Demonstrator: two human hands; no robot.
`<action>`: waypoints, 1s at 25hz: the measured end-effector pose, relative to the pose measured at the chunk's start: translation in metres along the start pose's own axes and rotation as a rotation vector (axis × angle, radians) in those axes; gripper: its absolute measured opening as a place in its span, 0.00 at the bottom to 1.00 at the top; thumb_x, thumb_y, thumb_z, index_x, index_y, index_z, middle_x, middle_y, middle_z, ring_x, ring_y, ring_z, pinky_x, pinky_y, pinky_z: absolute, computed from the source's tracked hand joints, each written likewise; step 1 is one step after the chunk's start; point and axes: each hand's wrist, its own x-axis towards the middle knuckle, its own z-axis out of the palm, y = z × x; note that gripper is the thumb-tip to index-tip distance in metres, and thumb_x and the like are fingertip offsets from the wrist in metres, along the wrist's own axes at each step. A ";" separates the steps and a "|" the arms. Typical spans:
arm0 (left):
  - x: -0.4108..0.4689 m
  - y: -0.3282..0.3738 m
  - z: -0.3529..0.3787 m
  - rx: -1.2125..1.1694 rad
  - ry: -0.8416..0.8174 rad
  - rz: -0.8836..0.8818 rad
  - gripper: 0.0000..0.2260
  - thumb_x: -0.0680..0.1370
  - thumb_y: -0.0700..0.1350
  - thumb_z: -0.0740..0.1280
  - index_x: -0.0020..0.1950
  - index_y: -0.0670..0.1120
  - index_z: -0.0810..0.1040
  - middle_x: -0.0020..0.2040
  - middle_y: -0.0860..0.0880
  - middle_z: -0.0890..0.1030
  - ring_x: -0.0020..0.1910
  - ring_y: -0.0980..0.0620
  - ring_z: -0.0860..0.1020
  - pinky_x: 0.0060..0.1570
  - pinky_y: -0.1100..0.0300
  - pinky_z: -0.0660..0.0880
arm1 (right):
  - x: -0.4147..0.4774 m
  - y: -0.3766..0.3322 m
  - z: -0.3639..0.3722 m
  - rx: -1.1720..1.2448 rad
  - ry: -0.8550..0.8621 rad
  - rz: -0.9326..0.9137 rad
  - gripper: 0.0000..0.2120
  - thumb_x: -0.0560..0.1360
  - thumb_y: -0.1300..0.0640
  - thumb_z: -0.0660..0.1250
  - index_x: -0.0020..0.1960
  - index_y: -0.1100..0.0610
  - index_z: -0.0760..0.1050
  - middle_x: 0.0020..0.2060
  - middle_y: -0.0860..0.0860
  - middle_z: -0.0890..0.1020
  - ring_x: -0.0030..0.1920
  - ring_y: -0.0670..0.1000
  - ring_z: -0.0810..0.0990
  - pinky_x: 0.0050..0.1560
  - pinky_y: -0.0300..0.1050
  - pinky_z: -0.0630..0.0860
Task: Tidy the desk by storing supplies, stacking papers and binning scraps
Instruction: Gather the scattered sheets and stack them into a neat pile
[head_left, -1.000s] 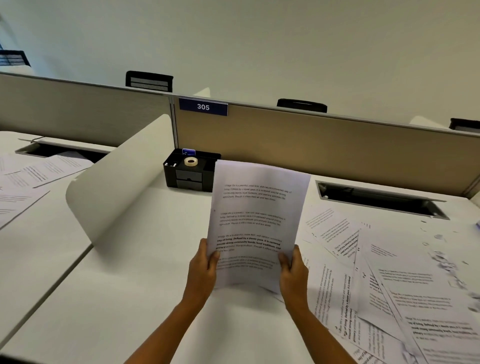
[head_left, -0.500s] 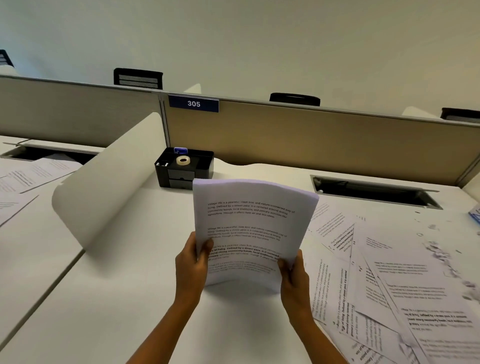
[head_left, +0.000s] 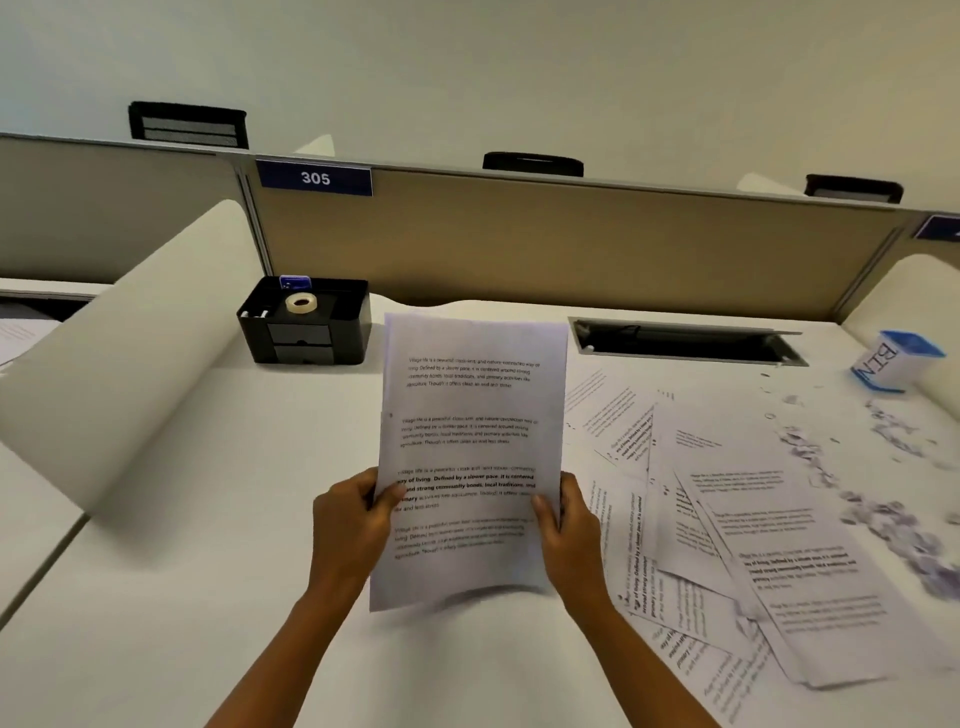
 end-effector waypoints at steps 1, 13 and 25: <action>0.000 0.000 0.002 -0.018 -0.044 -0.041 0.06 0.74 0.43 0.70 0.50 0.45 0.82 0.41 0.52 0.82 0.35 0.59 0.79 0.31 0.74 0.72 | 0.000 0.005 -0.006 0.016 -0.020 0.022 0.12 0.77 0.59 0.63 0.60 0.57 0.69 0.50 0.45 0.79 0.45 0.41 0.79 0.43 0.27 0.76; -0.019 -0.012 0.032 -0.283 -0.240 -0.499 0.13 0.74 0.41 0.70 0.58 0.42 0.79 0.46 0.46 0.82 0.42 0.45 0.81 0.48 0.49 0.78 | -0.033 0.090 -0.146 -0.693 0.391 0.220 0.14 0.71 0.67 0.68 0.55 0.58 0.76 0.55 0.57 0.78 0.57 0.59 0.72 0.54 0.51 0.71; -0.016 0.012 0.051 -0.596 -0.242 -0.606 0.12 0.75 0.37 0.67 0.58 0.41 0.77 0.50 0.46 0.81 0.47 0.47 0.81 0.45 0.55 0.78 | -0.035 0.045 -0.066 -0.210 0.161 0.355 0.07 0.75 0.69 0.60 0.43 0.62 0.75 0.38 0.50 0.78 0.40 0.49 0.75 0.37 0.29 0.71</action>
